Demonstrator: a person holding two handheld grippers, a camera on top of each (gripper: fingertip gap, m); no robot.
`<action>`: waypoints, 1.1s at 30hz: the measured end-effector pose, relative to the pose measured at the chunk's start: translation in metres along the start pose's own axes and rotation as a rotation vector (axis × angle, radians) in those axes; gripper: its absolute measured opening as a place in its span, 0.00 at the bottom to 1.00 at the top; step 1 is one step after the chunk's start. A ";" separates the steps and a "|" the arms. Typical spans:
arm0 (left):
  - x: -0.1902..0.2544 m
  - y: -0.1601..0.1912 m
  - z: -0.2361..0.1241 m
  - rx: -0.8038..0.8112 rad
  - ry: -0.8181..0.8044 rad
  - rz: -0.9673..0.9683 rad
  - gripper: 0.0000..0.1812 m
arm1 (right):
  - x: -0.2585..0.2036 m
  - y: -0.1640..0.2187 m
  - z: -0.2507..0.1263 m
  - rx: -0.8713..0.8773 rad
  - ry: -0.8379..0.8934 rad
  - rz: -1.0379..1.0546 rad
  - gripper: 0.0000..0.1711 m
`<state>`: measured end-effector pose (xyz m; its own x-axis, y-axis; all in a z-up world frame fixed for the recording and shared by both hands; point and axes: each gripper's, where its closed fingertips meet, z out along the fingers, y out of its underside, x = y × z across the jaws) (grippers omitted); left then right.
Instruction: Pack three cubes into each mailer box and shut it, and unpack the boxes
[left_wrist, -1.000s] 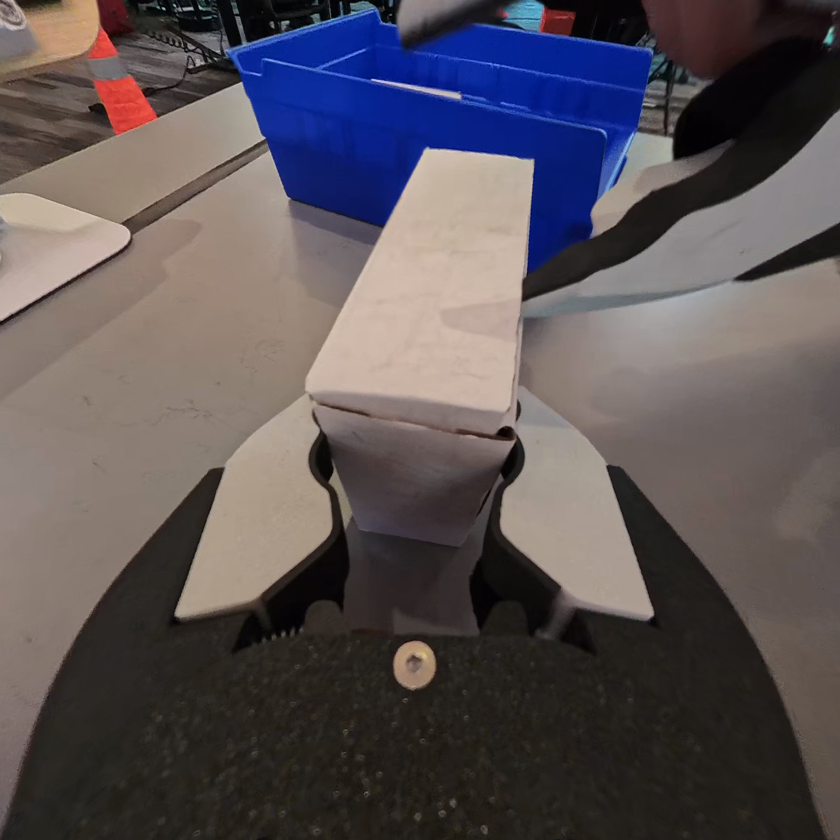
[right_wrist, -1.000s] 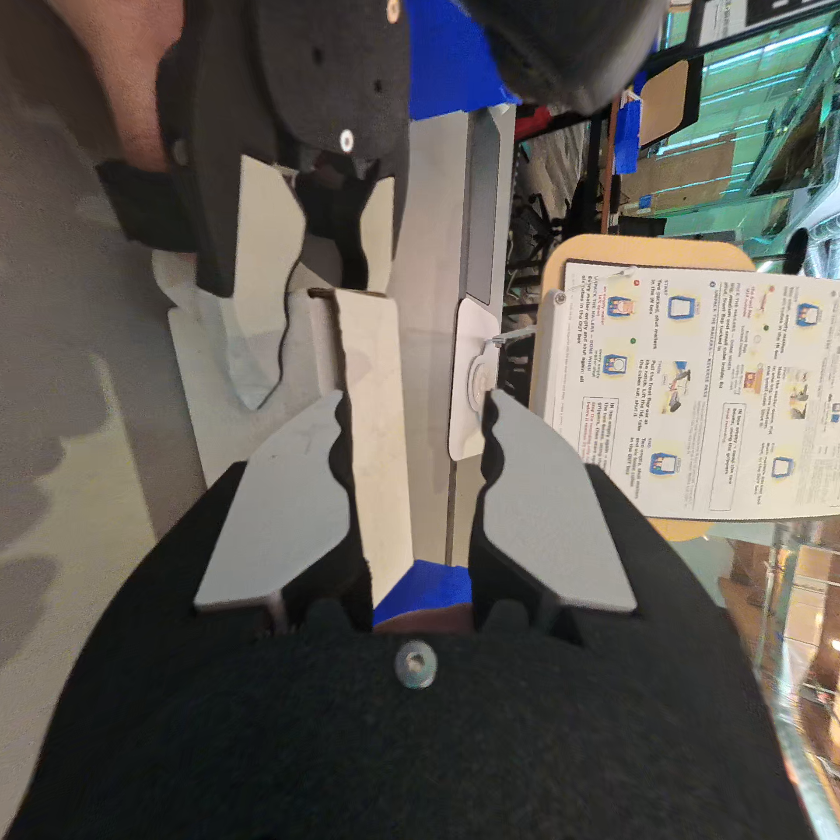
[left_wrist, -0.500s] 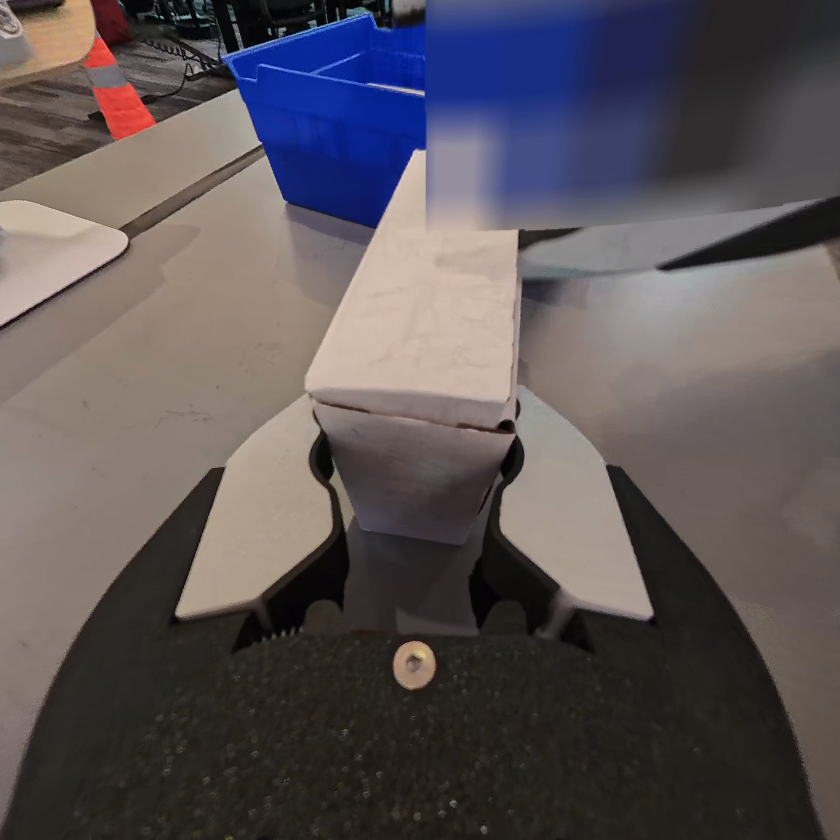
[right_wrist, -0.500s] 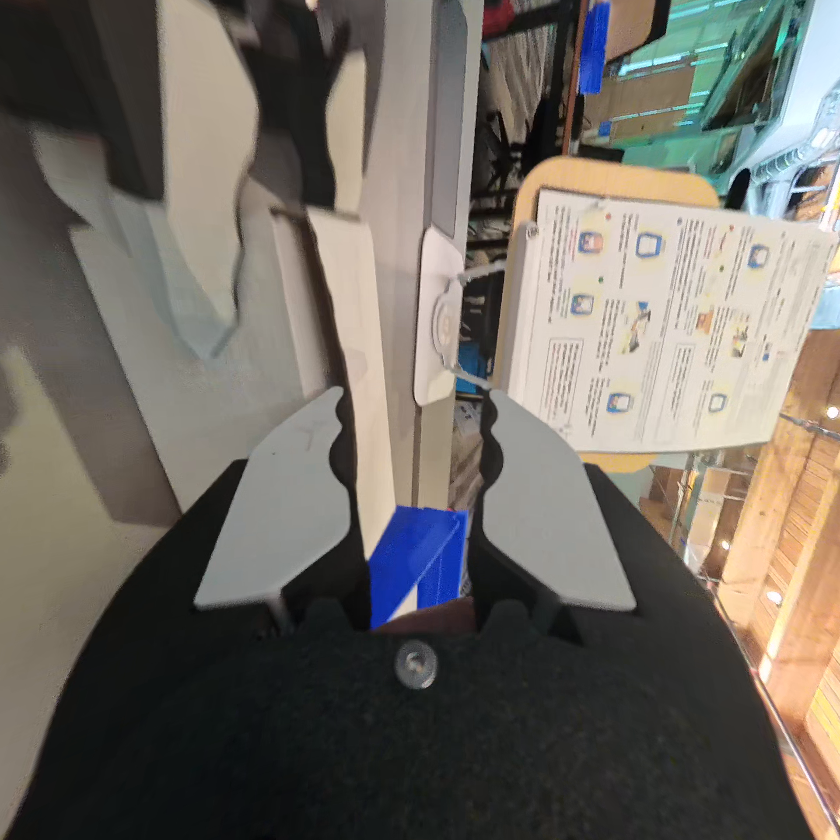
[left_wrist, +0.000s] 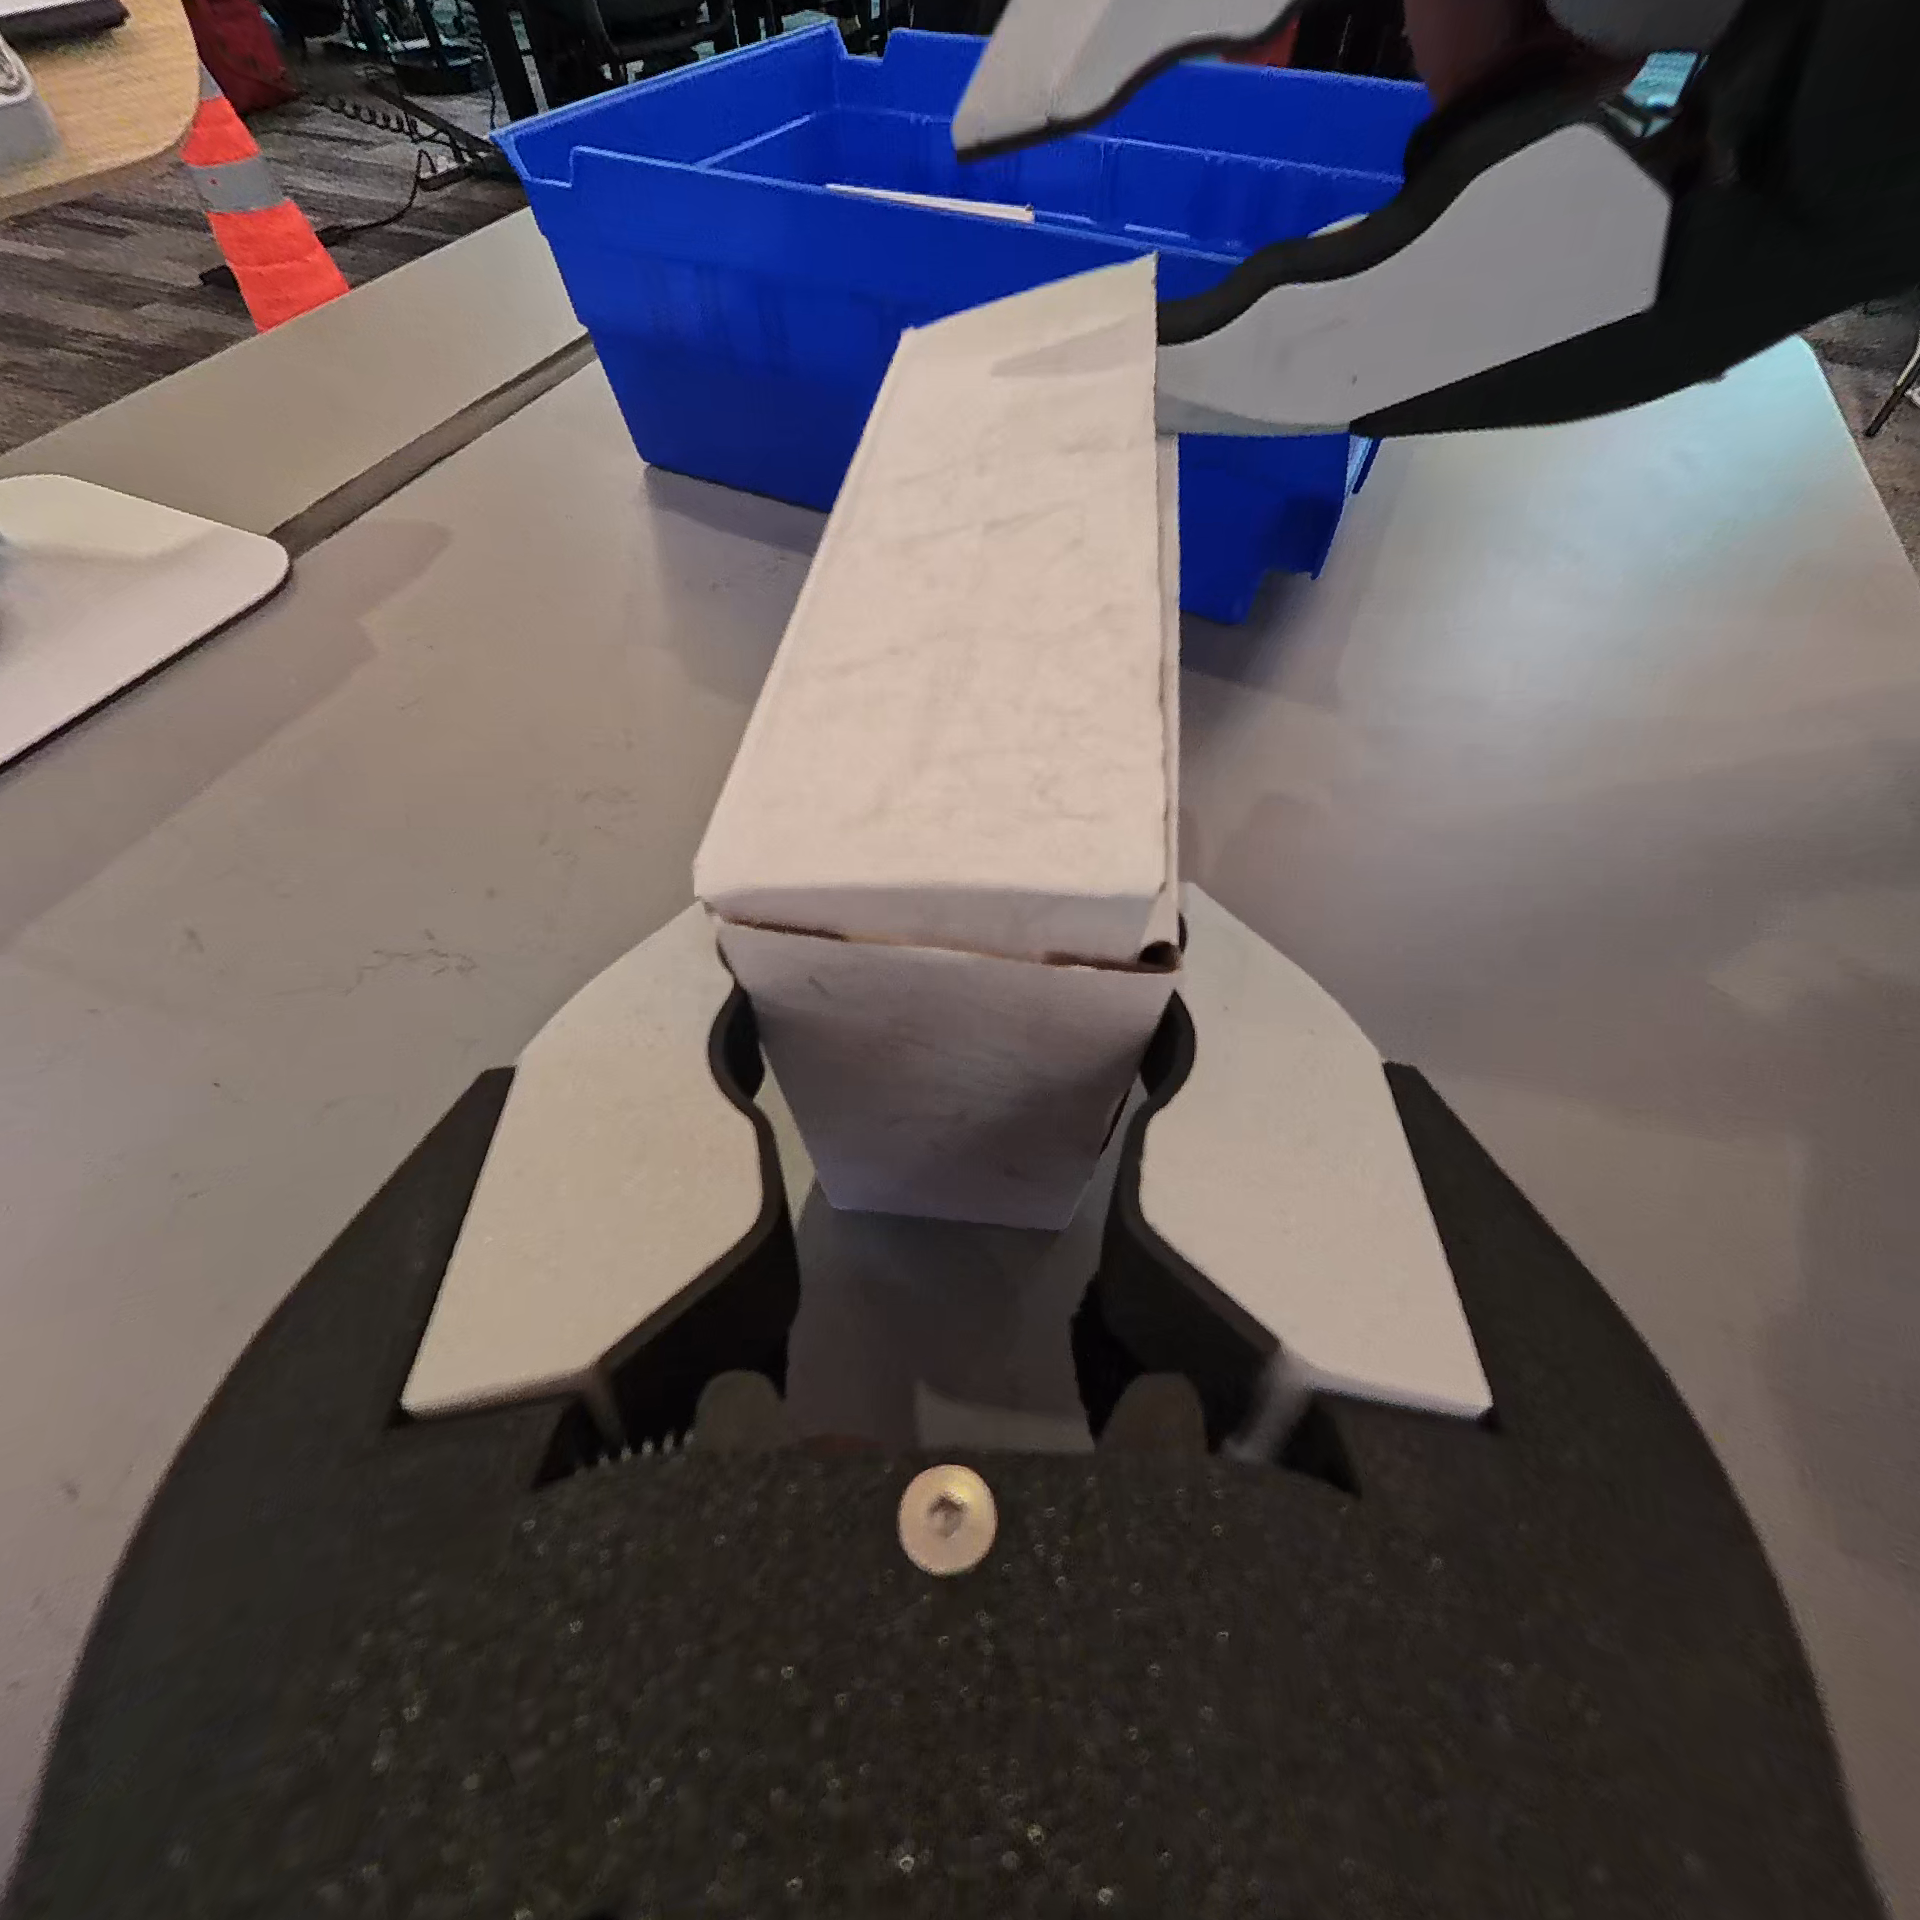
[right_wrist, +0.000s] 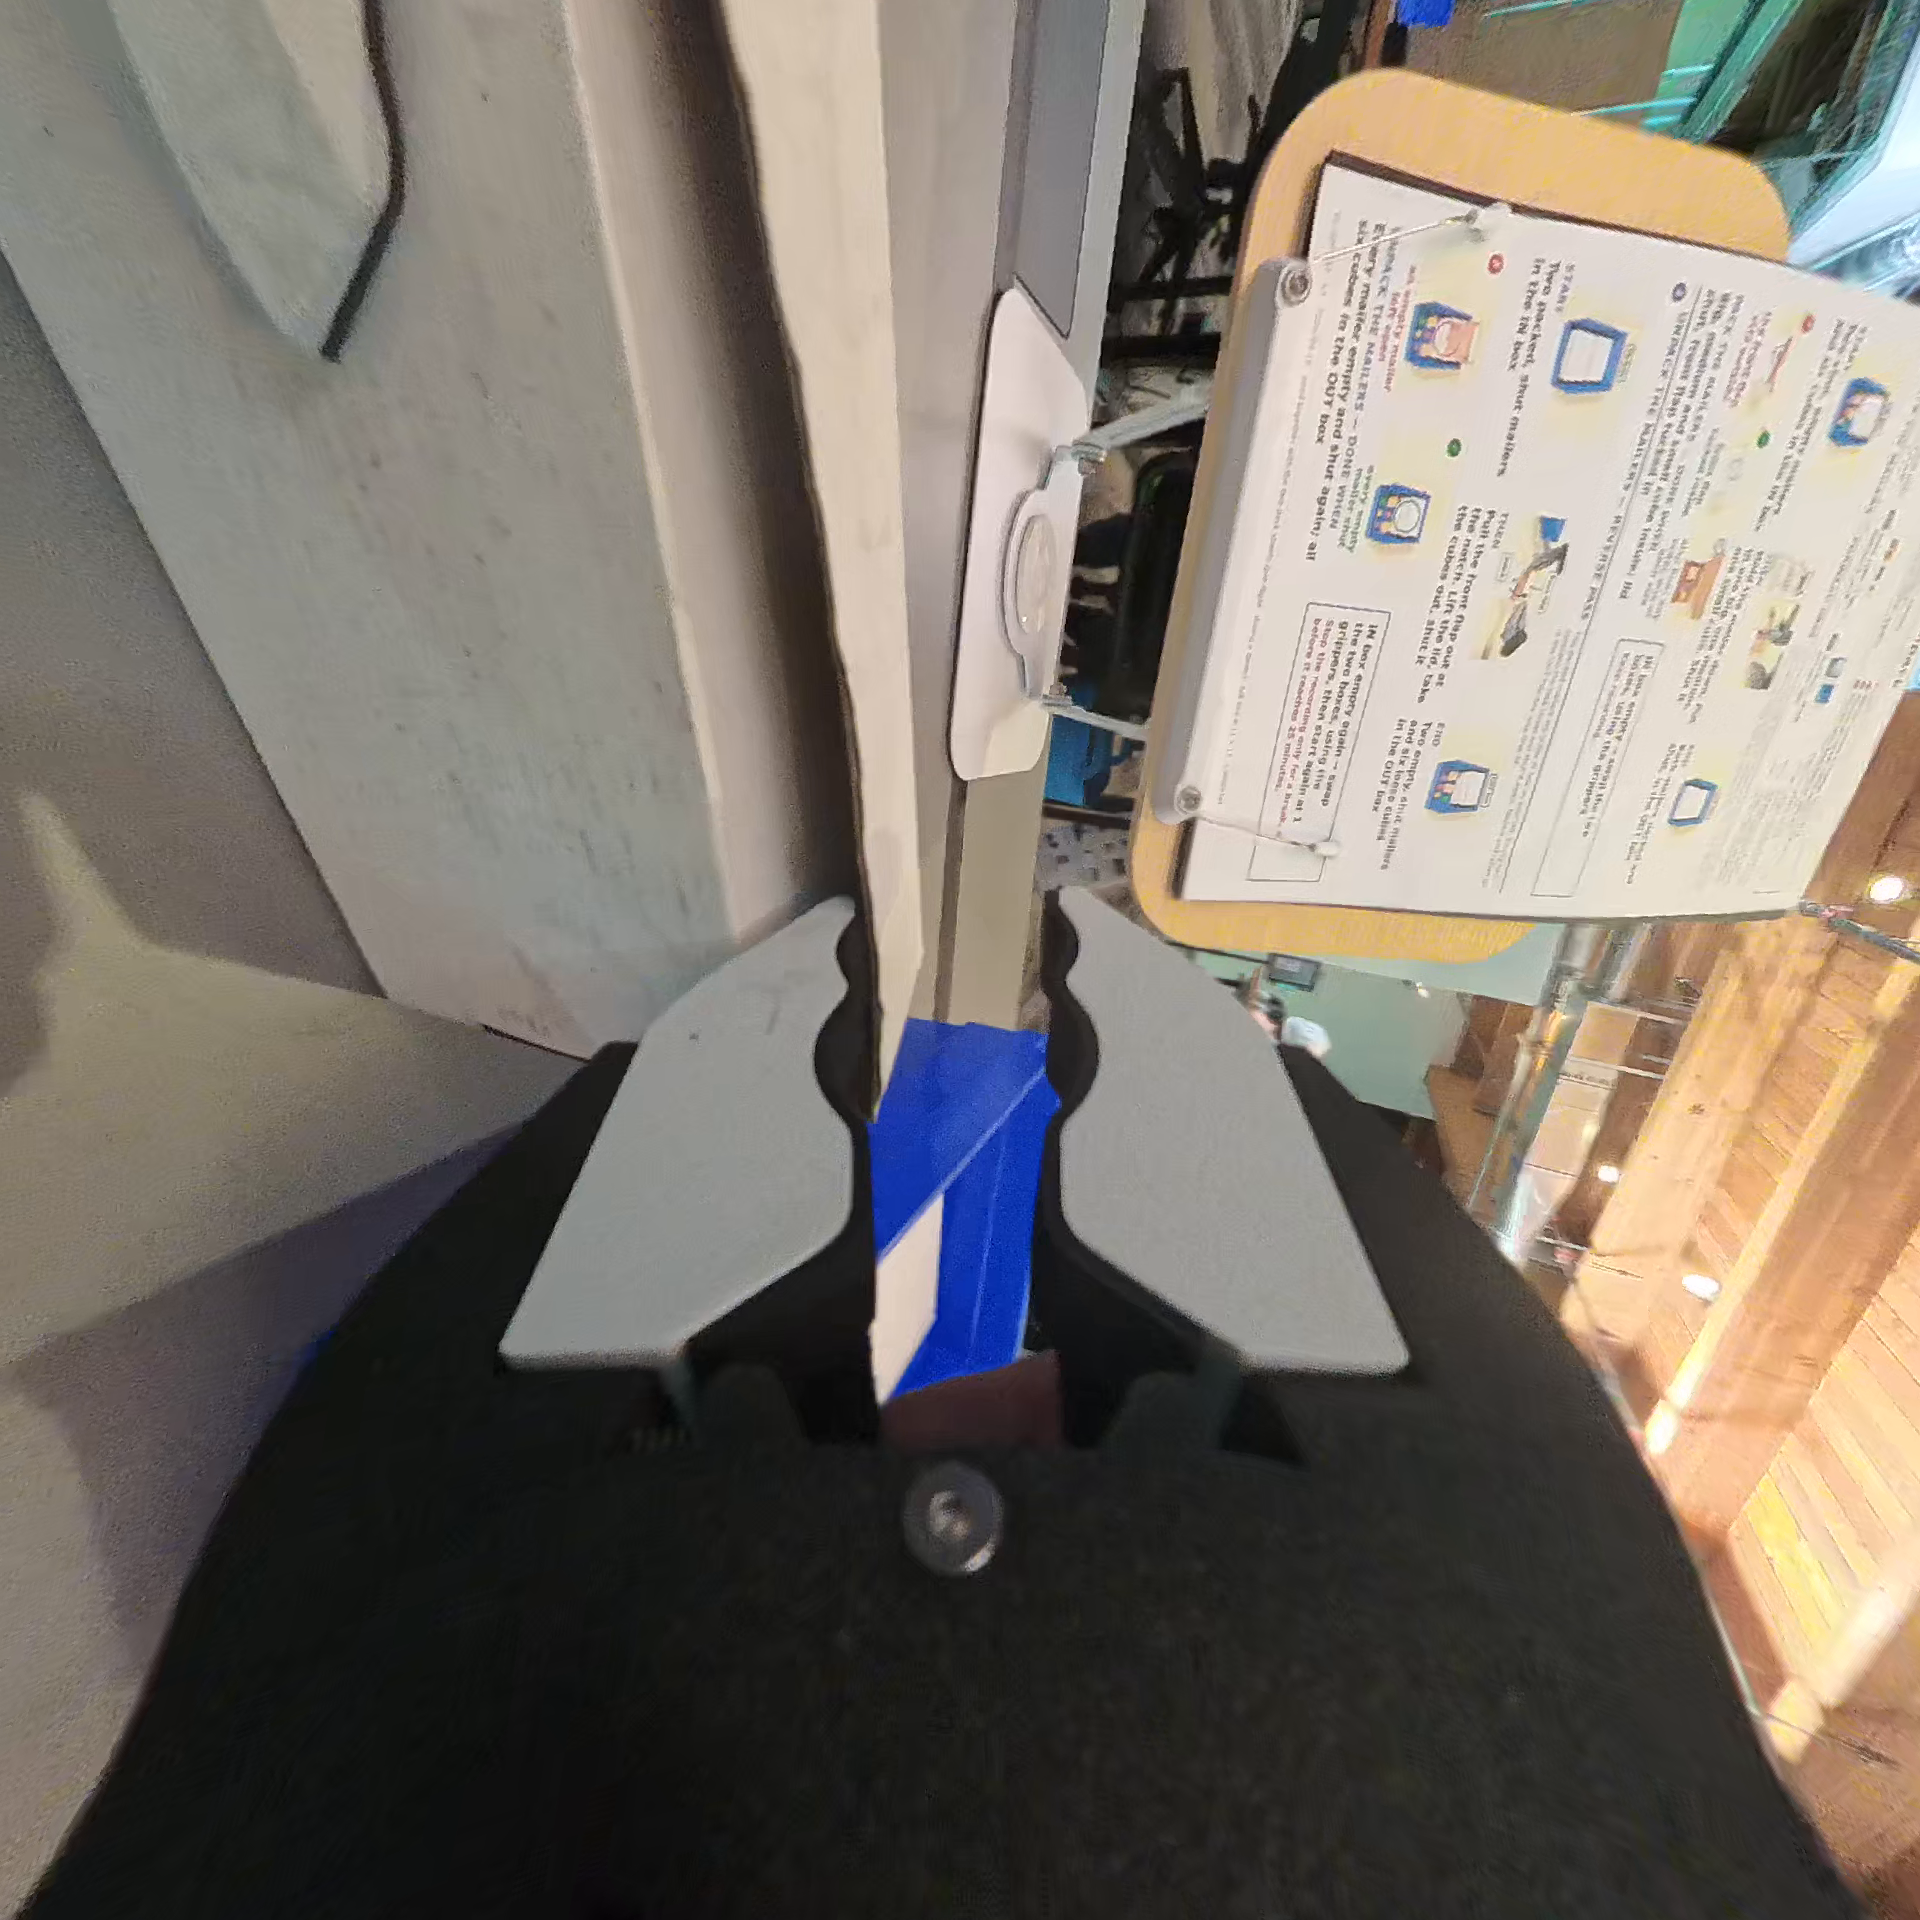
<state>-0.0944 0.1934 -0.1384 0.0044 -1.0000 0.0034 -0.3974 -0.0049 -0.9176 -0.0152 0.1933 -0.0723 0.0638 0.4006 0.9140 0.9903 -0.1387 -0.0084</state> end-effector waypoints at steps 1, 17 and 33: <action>0.000 0.000 0.000 -0.001 -0.002 0.001 0.40 | -0.001 -0.005 -0.001 0.020 -0.029 0.034 0.18; 0.005 0.000 0.002 -0.018 0.015 0.021 0.40 | 0.003 -0.090 -0.001 0.180 -0.116 0.031 0.26; -0.033 -0.006 -0.010 0.059 -0.226 0.047 0.40 | 0.003 -0.051 0.024 0.081 -0.111 0.050 0.02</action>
<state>-0.1019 0.2262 -0.1290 0.1952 -0.9730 -0.1234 -0.3481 0.0489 -0.9362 -0.0625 0.2234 -0.0788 0.1222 0.4933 0.8612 0.9920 -0.0894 -0.0896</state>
